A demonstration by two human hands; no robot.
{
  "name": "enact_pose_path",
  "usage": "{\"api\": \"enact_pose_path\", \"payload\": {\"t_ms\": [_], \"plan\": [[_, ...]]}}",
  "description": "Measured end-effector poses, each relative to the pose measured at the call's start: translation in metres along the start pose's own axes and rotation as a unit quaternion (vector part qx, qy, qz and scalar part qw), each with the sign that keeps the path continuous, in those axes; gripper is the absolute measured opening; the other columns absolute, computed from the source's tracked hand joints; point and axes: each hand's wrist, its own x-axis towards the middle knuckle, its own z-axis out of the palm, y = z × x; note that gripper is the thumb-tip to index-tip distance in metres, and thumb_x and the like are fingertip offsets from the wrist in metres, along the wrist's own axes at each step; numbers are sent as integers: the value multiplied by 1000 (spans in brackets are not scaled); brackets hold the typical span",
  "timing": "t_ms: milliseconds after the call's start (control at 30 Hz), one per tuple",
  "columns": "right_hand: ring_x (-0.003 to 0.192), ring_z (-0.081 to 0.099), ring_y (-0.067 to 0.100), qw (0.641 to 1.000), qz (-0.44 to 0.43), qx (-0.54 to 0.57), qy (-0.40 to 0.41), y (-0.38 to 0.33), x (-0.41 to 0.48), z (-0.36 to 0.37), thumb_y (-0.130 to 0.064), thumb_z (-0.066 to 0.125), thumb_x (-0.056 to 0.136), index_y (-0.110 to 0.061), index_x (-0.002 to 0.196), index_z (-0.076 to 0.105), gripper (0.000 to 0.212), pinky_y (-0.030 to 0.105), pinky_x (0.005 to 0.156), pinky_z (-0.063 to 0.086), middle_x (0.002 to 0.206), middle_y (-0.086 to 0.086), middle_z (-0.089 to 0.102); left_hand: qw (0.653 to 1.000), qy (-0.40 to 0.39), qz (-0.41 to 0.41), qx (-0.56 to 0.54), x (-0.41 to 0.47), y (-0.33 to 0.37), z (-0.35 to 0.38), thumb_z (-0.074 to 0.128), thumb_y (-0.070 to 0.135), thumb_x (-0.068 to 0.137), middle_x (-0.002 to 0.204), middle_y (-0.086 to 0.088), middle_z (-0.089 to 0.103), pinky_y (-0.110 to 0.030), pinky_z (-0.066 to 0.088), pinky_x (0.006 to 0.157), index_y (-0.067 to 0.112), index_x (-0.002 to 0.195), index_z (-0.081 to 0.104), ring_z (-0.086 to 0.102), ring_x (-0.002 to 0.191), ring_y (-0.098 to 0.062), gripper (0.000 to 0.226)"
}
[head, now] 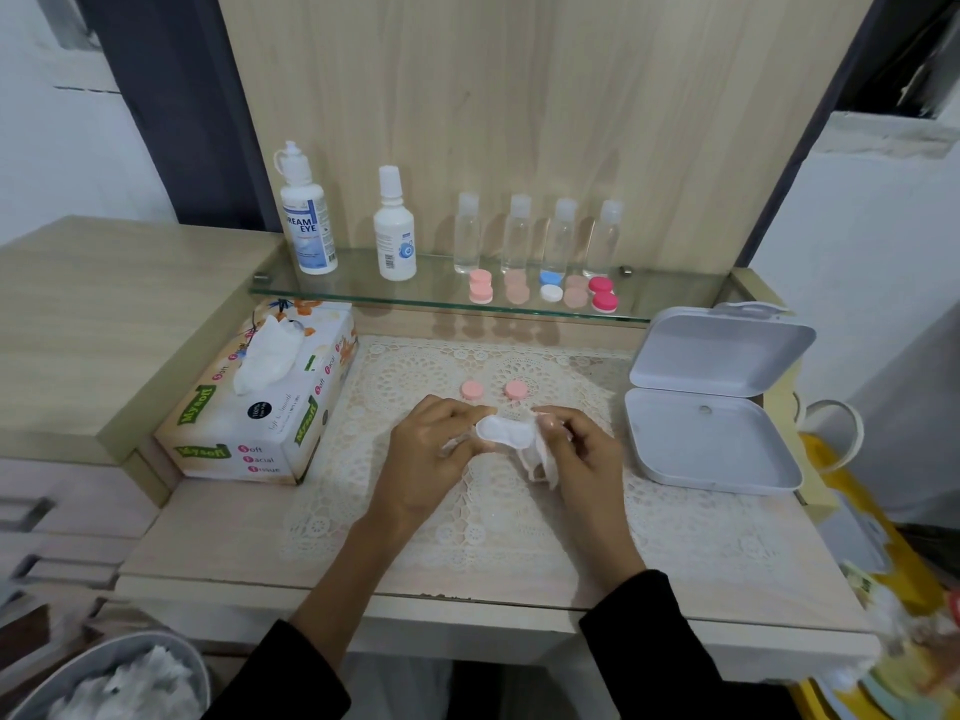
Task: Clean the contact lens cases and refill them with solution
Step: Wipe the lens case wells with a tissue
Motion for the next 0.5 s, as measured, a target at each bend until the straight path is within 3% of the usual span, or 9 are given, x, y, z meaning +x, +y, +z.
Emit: {"api": "enact_pose_path", "payload": {"t_ms": [167,333,433,500], "plan": [[90,61,32,995,64,38,-70,-6,1,-3,4,58,88,10,106,61,19,40,77,51,98,20,63,1000,16,21,13,2,0,0,80,14,71,92,2,68,-12,43,81,13,107,72,56,91,-8,37],[76,62,30,996,59,3,-74,-5,1,-2,14,59,83,7,93,64,14,30,64,53,85,21,64,999,0,37,0,2,1,-2,79,9,73,96,4,68,-20,49,80,13,102,73,59,91,-8,30],[78,66,32,998,33,-17,-60,-3,1,-4,20,61,78,4,86,68,20,34,68,53,87,23,65,997,-26,6,-67,4,5,-3,78,17,77,98,3,67,-21,52,76,13,100,72,63,89,-8,25],[83,66,35,997,20,-44,-55,1,2,-5,20,63,74,0,81,71,23,35,70,51,89,25,66,991,-37,-58,-116,4,9,-4,77,22,77,99,5,68,-22,54,76,15,102,71,65,88,-9,27]]}}
